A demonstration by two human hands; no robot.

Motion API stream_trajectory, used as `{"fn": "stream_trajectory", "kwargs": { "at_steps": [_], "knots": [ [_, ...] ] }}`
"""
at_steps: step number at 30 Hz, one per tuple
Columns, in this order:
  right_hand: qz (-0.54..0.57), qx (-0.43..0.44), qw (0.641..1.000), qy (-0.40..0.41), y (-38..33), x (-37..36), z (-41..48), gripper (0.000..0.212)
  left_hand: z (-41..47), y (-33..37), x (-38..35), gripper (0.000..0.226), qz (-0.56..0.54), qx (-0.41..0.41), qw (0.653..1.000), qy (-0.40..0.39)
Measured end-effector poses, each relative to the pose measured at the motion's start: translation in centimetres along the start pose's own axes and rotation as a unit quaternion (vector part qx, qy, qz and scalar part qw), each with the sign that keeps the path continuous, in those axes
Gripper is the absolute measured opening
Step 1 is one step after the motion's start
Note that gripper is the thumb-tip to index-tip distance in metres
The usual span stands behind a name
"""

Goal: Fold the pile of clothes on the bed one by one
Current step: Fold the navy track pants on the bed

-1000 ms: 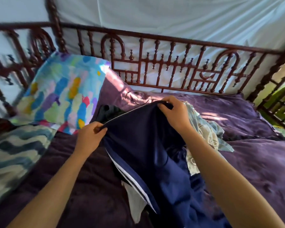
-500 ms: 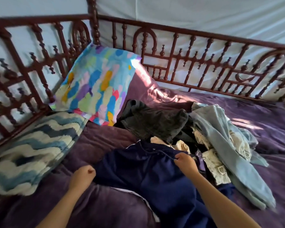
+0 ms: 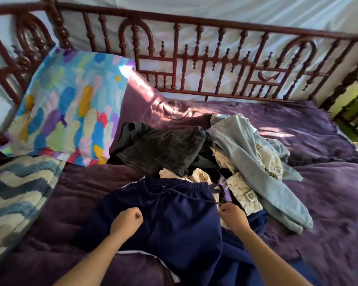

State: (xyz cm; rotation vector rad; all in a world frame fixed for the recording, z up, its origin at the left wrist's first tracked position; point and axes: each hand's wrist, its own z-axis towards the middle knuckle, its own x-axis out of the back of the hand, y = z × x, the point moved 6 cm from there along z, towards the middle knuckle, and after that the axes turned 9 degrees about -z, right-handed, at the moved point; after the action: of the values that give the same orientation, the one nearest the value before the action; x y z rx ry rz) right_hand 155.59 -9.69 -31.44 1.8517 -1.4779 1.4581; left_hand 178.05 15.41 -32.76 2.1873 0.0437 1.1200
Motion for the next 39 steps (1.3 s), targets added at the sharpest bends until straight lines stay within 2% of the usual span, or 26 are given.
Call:
{"fn": "stream_trajectory", "kwargs": {
  "at_steps": [3, 6, 8, 11, 15, 18, 22, 25, 27, 29, 31, 35, 39],
  "knots": [
    [-0.010, 0.002, 1.000, -0.001, -0.1, 0.6, 1.5, 0.014, 2.1, 1.7, 0.2, 0.010, 0.011, -0.008, 1.000, 0.011],
    [-0.012, 0.007, 1.000, -0.020, -0.3, 0.0, 3.1, 0.021, 4.1, 2.6, 0.2, 0.023, 0.013, -0.016, 1.000, 0.014],
    [-0.007, 0.004, 0.999, -0.032, -0.5, -0.9, 4.2, 0.008, 5.2, 2.9, -0.2, 0.031, 0.028, -0.027, 0.999, 0.013],
    [0.014, -0.012, 0.999, -0.049, -0.7, -2.9, 6.2, 0.030, 7.2, 2.8, -1.0, 0.042, 0.058, -0.038, 0.998, 0.010],
    [0.006, -0.027, 0.997, -0.073, -1.5, -4.0, 9.2, 0.043, 10.6, 1.6, -1.4, 0.053, 0.094, -0.023, 0.995, 0.002],
    [0.017, -0.044, 0.996, -0.077, -1.7, -4.4, 11.8, 0.045, 14.2, 0.7, -1.8, 0.059, 0.115, -0.004, 0.993, -0.007],
    [0.089, -0.078, 0.990, -0.077, -2.0, -6.0, 13.9, 0.050, 18.4, -0.9, -1.6, 0.066, 0.115, 0.052, 0.992, 0.002],
    [0.101, -0.097, 0.988, -0.067, -2.2, -7.1, 14.5, 0.046, 20.9, -2.5, -1.7, 0.074, 0.129, 0.091, 0.987, -0.032],
    [0.107, -0.111, 0.986, -0.061, -2.1, -7.4, 14.7, 0.044, 22.2, -3.2, -1.8, 0.082, 0.092, 0.110, 0.989, -0.047],
    [0.106, -0.115, 0.986, -0.061, -1.9, -7.4, 14.6, 0.042, 23.0, -3.7, -1.6, 0.087, 0.007, 0.154, 0.987, -0.044],
    [0.092, -0.115, 0.987, -0.061, -1.7, -7.2, 14.4, 0.041, 23.3, -4.3, -1.4, 0.083, -0.042, 0.195, 0.979, -0.045],
    [0.115, -0.128, 0.984, -0.050, -1.9, -5.7, 13.4, 0.031, 22.0, -5.1, -0.1, 0.052, -0.129, 0.218, 0.967, -0.004],
    [0.160, -0.114, 0.980, -0.003, -3.1, -2.8, 11.5, 0.015, 18.5, -3.4, 2.9, 0.029, -0.211, 0.177, 0.960, 0.044]
  ]
}}
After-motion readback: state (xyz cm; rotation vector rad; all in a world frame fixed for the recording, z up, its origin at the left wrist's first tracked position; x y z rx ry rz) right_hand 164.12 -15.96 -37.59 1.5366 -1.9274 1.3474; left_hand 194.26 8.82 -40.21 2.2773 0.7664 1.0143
